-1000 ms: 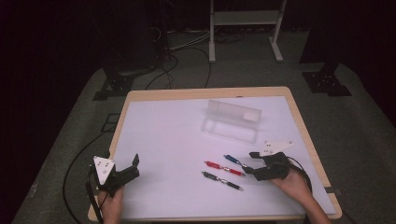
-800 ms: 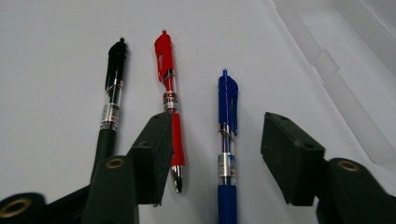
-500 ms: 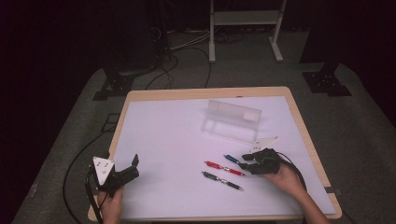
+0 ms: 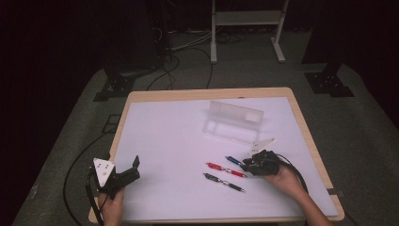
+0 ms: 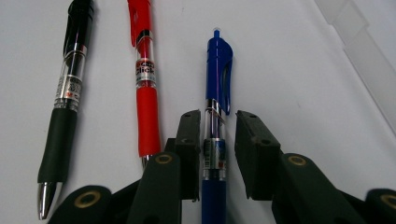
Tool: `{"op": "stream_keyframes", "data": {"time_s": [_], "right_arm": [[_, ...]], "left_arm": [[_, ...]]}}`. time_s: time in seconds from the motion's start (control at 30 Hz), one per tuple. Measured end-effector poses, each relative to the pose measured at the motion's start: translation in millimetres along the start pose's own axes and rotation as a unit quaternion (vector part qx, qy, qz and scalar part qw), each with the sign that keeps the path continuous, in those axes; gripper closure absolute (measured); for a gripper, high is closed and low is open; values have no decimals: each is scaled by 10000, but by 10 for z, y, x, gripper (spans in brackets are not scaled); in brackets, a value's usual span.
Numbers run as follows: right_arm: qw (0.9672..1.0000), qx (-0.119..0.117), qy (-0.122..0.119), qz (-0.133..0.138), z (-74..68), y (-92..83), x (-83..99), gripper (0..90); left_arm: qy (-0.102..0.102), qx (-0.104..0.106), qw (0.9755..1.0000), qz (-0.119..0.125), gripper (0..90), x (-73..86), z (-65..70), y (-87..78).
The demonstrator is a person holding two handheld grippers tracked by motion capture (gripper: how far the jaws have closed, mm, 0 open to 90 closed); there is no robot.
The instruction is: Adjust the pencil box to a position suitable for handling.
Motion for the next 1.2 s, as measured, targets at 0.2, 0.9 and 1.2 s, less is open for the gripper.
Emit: {"op": "stream_keyframes", "data": {"time_s": [0.2,0.9,1.2], "right_arm": [[10000,-30,56,-6,10,-1,-1,777],[9995,-76,-58,287,257,-287,-410,788],[9989,-39,-85,463,510,-377,-670,788]], "left_arm": [[17,0,10000,-3,4,-3,4,-7],[16,-9,10000,15,4,-4,-2,-8],[-21,2,10000,53,4,-2,-7,0]]}}
Point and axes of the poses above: each handheld gripper's, and its own axes: y roughly forward along the jaws, x roughly out of its underside, z roughly to its right, the point moved 1 cm from there along y, roughly forward along the jaws, and after that the axes turned 2 degrees about x, right-handed, at the moved point
